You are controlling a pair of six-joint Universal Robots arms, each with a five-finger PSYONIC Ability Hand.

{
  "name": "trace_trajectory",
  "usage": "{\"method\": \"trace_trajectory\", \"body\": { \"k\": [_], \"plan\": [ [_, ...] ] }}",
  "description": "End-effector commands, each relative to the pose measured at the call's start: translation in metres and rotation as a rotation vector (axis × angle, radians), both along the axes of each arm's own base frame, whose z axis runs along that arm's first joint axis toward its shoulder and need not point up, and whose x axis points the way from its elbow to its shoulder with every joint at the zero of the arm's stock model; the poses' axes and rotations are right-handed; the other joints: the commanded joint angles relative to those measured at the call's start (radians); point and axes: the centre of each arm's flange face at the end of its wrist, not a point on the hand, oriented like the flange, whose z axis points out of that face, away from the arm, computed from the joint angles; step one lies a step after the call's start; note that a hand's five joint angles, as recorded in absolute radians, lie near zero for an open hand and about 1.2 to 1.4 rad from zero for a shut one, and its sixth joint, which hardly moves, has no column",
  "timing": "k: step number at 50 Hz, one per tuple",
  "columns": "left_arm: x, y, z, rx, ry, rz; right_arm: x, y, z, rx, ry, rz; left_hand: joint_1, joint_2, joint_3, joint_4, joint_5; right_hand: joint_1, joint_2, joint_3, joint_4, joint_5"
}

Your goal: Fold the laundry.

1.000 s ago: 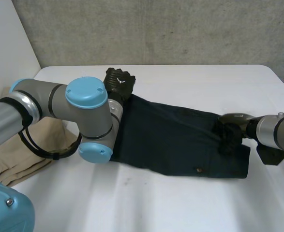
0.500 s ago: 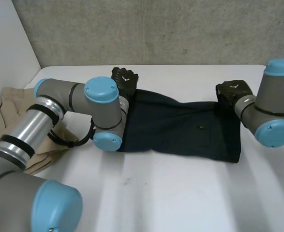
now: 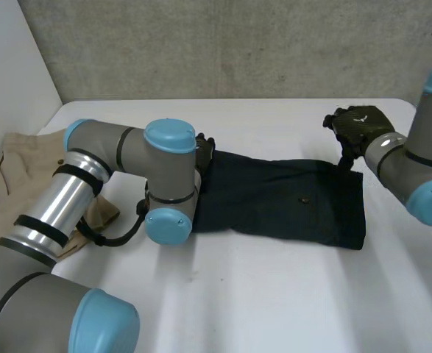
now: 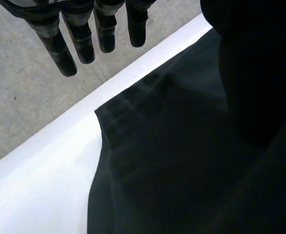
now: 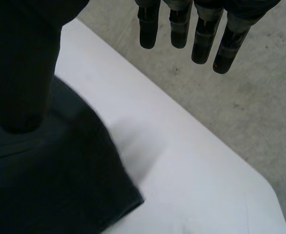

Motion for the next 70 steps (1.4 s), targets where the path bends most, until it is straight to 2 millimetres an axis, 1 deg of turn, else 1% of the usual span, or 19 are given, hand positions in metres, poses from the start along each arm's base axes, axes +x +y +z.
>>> {"method": "trace_trajectory", "body": {
  "k": [1,2,5,6,13,20,28,35,41,45,48,49,50,52,57,61,62,66,70],
  "plan": [
    [0.009,0.009,0.016,0.092,0.052,0.061,-0.011,0.036,-0.004,0.125,0.045,0.005,-0.018,-0.032,-0.04,-0.03,-0.048,-0.031,-0.046,-0.043,-0.06,-0.068],
    [0.009,0.013,0.018,0.103,0.052,0.062,-0.013,0.045,-0.003,0.135,0.056,0.01,-0.018,-0.032,-0.04,-0.03,-0.048,-0.031,-0.046,-0.043,-0.06,-0.068],
    [0.008,0.018,0.023,0.108,0.051,0.056,-0.016,0.057,-0.003,0.146,0.073,0.022,-0.018,-0.032,-0.04,-0.03,-0.048,-0.031,-0.046,-0.043,-0.06,-0.068],
    [0.006,0.021,0.026,0.106,0.051,0.051,-0.018,0.063,-0.005,0.156,0.082,0.026,-0.018,-0.032,-0.04,-0.03,-0.048,-0.031,-0.046,-0.043,-0.06,-0.068],
    [0.004,0.027,0.029,0.094,0.043,0.076,-0.023,0.079,-0.028,0.234,0.1,0.023,-0.018,-0.032,-0.04,-0.03,-0.048,-0.031,-0.046,-0.043,-0.06,-0.068],
    [0.005,0.03,0.027,0.092,0.028,0.107,-0.025,0.08,-0.044,0.189,0.086,0.014,-0.018,-0.032,-0.04,-0.03,-0.048,-0.031,-0.046,-0.043,-0.06,-0.068],
    [0.002,0.036,0.026,0.102,0.017,0.096,-0.032,0.077,-0.054,0.194,0.078,-0.007,-0.018,-0.032,-0.04,-0.03,-0.048,-0.031,-0.046,-0.043,-0.06,-0.068],
    [-0.005,0.046,0.026,0.105,0.018,0.067,-0.032,0.074,-0.062,0.174,0.046,-0.017,-0.018,-0.032,-0.04,-0.03,-0.048,-0.031,-0.046,-0.043,-0.06,-0.068],
    [-0.006,0.047,0.027,0.102,0.021,0.064,-0.028,0.073,-0.072,0.196,0.015,0.011,-0.018,-0.032,-0.04,-0.03,-0.048,0.017,0.002,0.005,-0.012,-0.02],
    [-0.006,0.047,0.028,0.101,0.022,0.063,-0.029,0.07,-0.078,0.209,0.009,0.01,-0.018,-0.032,-0.04,-0.03,-0.048,0.252,0.236,0.24,0.222,0.214],
    [-0.005,0.047,0.029,0.104,0.019,0.064,-0.029,0.064,-0.082,0.194,0.006,0.005,-0.018,-0.032,-0.04,-0.03,-0.048,0.551,0.536,0.539,0.521,0.514],
    [-0.005,0.047,0.029,0.106,0.018,0.063,-0.029,0.064,-0.082,0.189,0.005,0.004,-0.018,-0.032,-0.04,-0.03,-0.048,0.662,0.647,0.65,0.633,0.625],
    [-0.005,0.047,0.029,0.106,0.018,0.063,-0.03,0.061,-0.082,0.179,0.003,0.0,-0.018,-0.032,-0.04,-0.03,-0.048,0.899,0.883,0.887,0.869,0.861],
    [-0.005,0.047,0.029,0.106,0.018,0.064,-0.033,0.058,-0.082,0.169,0.003,-0.012,-0.018,-0.032,-0.04,-0.03,-0.048,1.158,1.143,1.146,1.129,1.121],
    [-0.005,0.046,0.035,0.09,0.033,0.065,-0.042,0.051,-0.078,0.157,0.002,-0.035,-0.018,-0.032,-0.04,-0.03,-0.048,1.191,1.175,1.179,1.161,1.153],
    [-0.005,0.044,0.058,0.039,0.086,0.063,-0.044,0.054,-0.08,0.168,0.013,-0.033,-0.018,-0.032,-0.04,-0.03,-0.048,1.191,1.175,1.179,1.161,1.153],
    [-0.005,0.044,0.069,0.015,0.11,0.062,-0.044,0.054,-0.08,0.167,0.016,-0.032,-0.018,-0.032,-0.04,-0.03,-0.048,1.191,1.175,1.179,1.161,1.153],
    [-0.004,0.046,0.088,-0.012,0.137,0.06,-0.044,0.056,-0.078,0.154,0.057,-0.018,-0.018,-0.032,-0.04,-0.03,-0.048,1.191,1.175,1.179,1.161,1.153],
    [-0.007,0.056,0.079,0.022,0.099,0.048,-0.051,0.053,-0.07,0.121,0.126,-0.016,-0.018,-0.032,-0.04,-0.03,-0.048,1.191,1.175,1.179,1.161,1.153]
  ]
}}
